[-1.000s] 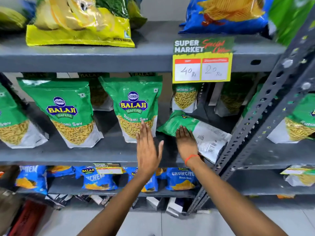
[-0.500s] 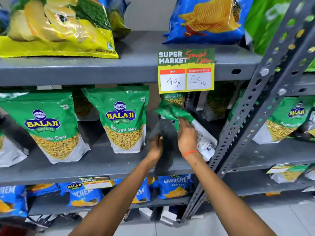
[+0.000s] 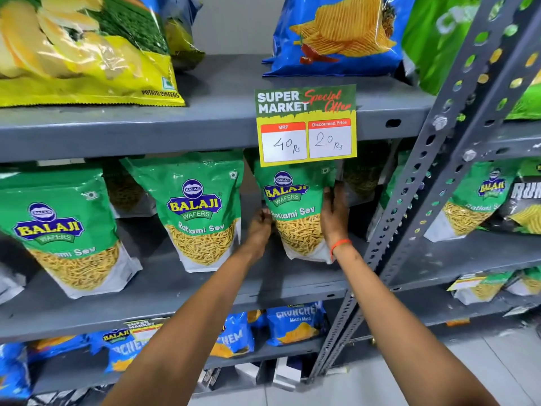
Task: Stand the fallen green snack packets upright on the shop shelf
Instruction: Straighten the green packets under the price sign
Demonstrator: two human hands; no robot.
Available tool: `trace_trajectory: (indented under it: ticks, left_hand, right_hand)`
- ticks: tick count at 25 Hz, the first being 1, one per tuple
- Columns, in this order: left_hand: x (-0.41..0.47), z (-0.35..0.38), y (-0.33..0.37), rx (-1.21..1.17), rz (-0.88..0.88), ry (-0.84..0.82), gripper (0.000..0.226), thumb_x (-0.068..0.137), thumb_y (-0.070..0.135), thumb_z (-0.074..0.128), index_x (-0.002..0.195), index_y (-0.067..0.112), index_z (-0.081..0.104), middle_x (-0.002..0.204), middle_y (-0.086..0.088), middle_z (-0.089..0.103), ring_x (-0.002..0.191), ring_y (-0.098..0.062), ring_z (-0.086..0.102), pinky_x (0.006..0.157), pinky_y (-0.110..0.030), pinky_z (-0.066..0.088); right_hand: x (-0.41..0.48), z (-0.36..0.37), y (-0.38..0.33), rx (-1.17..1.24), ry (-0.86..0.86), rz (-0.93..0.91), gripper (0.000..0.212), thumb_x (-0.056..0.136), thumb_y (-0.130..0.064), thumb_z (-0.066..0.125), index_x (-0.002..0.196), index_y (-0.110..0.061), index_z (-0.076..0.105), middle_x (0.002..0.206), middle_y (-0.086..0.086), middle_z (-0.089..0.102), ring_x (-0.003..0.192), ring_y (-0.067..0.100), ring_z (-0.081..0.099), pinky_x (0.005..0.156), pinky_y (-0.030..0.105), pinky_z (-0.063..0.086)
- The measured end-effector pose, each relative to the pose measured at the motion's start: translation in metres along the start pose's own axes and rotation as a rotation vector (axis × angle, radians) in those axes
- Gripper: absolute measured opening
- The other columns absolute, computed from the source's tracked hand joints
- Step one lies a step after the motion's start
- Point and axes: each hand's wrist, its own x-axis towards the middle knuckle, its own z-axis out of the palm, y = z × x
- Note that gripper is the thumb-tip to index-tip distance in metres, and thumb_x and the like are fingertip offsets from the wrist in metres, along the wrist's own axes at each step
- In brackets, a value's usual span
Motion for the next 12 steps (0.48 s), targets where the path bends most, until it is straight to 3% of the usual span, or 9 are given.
trace_trajectory:
  ticks: [2,4,6,8,10,12]
  left_hand:
    - [0.002,-0.002,-0.005,0.045,0.067,0.096,0.016,0.096,0.019,0.039,0.086,0.027,0.048,0.091,-0.007,0.06,0.091,-0.028,0.059,0.078,-0.043,0.048]
    - [-0.005,-0.006,-0.003,0.107,0.178,0.182,0.011,0.097,0.018,0.038,0.088,0.02,0.045,0.086,-0.009,0.055,0.084,-0.023,0.052,0.074,-0.037,0.041]
    - [-0.015,-0.006,-0.003,0.145,0.28,0.211,0.007,0.097,0.015,0.037,0.091,0.013,0.041,0.087,-0.011,0.05,0.082,-0.021,0.047,0.075,-0.033,0.036]
    - [-0.022,-0.008,-0.005,0.156,0.266,0.215,0.009,0.098,0.017,0.035,0.093,0.011,0.04,0.09,-0.011,0.049,0.084,-0.019,0.046,0.078,-0.031,0.034]
    - [-0.028,-0.005,-0.007,0.135,0.21,0.166,0.012,0.099,0.021,0.032,0.097,0.011,0.04,0.094,-0.01,0.049,0.088,-0.018,0.046,0.081,-0.03,0.033]
    - [-0.031,-0.004,-0.01,0.12,0.174,0.144,0.019,0.099,0.024,0.032,0.103,0.008,0.042,0.099,-0.008,0.05,0.093,-0.017,0.047,0.083,-0.029,0.034]
  right_hand:
    - [0.003,0.003,0.008,0.027,0.003,0.021,0.042,0.092,-0.017,0.036,0.126,0.006,0.044,0.132,0.027,0.05,0.124,0.034,0.045,0.097,0.021,0.028]
    - [0.003,0.008,0.019,0.08,0.062,0.077,0.044,0.092,-0.017,0.037,0.13,0.006,0.041,0.137,0.027,0.046,0.129,0.032,0.042,0.105,0.023,0.028]
    - [0.0,0.007,0.019,0.109,0.106,0.13,0.041,0.096,-0.009,0.038,0.134,0.006,0.035,0.143,0.025,0.039,0.131,0.022,0.037,0.098,-0.003,0.02]
    - [-0.007,0.013,0.019,0.171,0.066,0.172,0.04,0.098,-0.008,0.035,0.136,0.004,0.032,0.14,0.02,0.042,0.121,0.009,0.034,0.078,-0.015,0.02]
    - [-0.017,0.016,0.022,0.245,0.025,0.295,0.039,0.099,-0.018,0.032,0.136,-0.004,0.033,0.127,0.009,0.048,0.118,0.011,0.041,0.076,-0.006,0.03]
    - [-0.027,0.018,0.031,0.256,-0.02,0.434,0.04,0.099,-0.033,0.03,0.13,-0.009,0.038,0.128,0.01,0.051,0.122,0.024,0.047,0.084,0.016,0.032]
